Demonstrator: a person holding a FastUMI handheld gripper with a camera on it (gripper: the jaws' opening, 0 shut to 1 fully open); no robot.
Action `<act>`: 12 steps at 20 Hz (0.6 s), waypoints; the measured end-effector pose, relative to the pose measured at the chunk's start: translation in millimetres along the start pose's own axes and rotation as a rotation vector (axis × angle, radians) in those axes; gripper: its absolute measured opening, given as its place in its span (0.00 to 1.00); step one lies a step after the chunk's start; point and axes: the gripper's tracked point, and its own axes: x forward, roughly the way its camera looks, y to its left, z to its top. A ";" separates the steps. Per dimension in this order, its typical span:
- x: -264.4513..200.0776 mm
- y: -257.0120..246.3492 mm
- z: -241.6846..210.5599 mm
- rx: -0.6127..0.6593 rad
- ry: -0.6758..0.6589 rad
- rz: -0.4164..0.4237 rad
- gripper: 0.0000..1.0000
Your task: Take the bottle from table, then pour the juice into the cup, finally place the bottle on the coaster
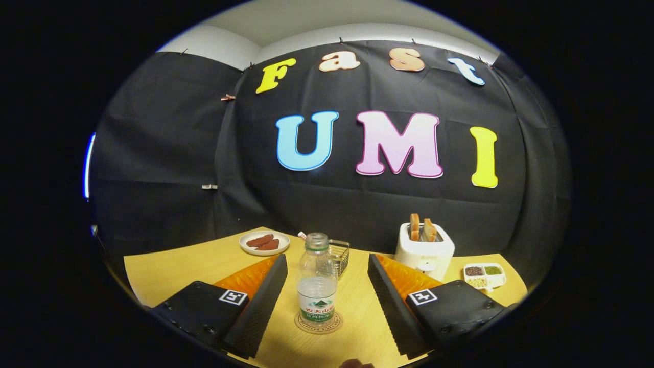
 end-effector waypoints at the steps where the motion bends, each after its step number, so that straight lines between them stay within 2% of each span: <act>1: -11.6 -2.3 17.0 0.010 -0.009 -0.006 0.98; 7: -82.7 -19.1 109.0 0.007 -0.061 -0.046 0.98; 12: -144.5 -23.5 142.1 -0.006 -0.053 -0.103 0.98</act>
